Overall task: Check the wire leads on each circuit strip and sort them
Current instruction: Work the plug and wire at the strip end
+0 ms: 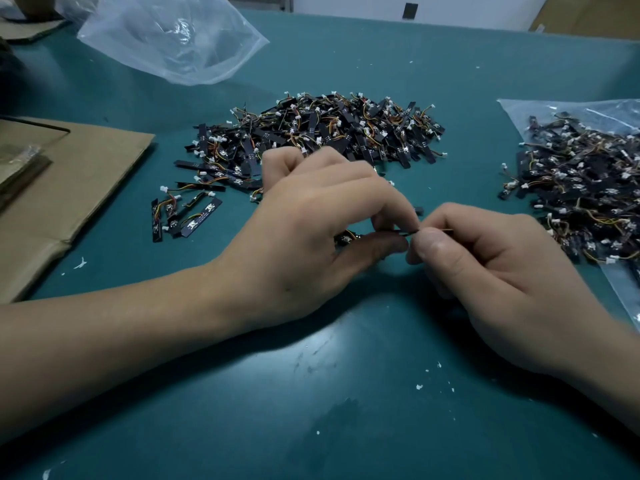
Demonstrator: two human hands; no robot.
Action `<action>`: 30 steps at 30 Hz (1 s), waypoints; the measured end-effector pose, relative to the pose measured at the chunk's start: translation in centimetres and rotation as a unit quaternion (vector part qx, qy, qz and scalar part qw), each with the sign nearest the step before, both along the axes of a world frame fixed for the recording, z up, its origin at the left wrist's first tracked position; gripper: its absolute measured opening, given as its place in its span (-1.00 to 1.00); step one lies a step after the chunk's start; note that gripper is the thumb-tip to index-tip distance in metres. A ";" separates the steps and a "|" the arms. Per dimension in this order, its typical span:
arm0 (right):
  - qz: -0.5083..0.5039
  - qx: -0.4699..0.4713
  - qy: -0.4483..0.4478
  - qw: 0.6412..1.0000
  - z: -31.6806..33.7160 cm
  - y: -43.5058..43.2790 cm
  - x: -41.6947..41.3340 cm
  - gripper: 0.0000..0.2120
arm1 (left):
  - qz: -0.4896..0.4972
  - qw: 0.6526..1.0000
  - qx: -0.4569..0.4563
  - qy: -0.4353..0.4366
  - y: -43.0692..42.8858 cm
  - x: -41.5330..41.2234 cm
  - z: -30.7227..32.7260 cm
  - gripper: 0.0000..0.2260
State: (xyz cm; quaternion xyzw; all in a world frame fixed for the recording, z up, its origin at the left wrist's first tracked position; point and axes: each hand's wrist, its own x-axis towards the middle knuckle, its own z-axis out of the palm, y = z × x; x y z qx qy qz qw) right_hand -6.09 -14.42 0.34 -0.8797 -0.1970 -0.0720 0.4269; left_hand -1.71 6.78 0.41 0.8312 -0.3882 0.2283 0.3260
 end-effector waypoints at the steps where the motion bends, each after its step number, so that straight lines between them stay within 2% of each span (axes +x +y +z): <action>1: 0.005 0.008 0.002 1.000 0.0 0.0 0.0 -0.72 | -0.011 1.000 0.002 0.007 0.0 0.0 0.0 -0.92; 6: 0.015 0.085 0.012 0.996 0.0 -0.3 -0.1 -0.69 | -0.028 0.998 0.014 0.053 0.2 -0.2 0.1 -0.88; 10: 0.022 0.085 0.018 0.996 0.0 -0.3 -0.2 -0.69 | -0.018 0.998 0.041 0.049 0.1 -0.3 0.3 -0.84; 17: 0.035 0.073 0.022 0.996 0.2 -0.2 -0.2 -0.71 | -0.049 0.994 0.032 0.088 0.2 -0.5 0.7 -0.82; 22: 0.056 0.070 0.047 0.995 0.3 -0.2 -0.2 -0.69 | -0.037 0.995 0.031 0.091 0.1 -0.5 0.7 -0.82; 27: 0.049 0.023 -0.013 0.998 0.4 -0.2 -0.4 -0.68 | -0.058 0.993 0.050 0.091 0.1 -0.6 0.9 -0.79; 30: 0.054 0.029 -0.002 0.998 0.5 -0.1 -0.4 -0.69 | -0.056 0.994 0.049 0.084 0.1 -0.6 0.9 -0.77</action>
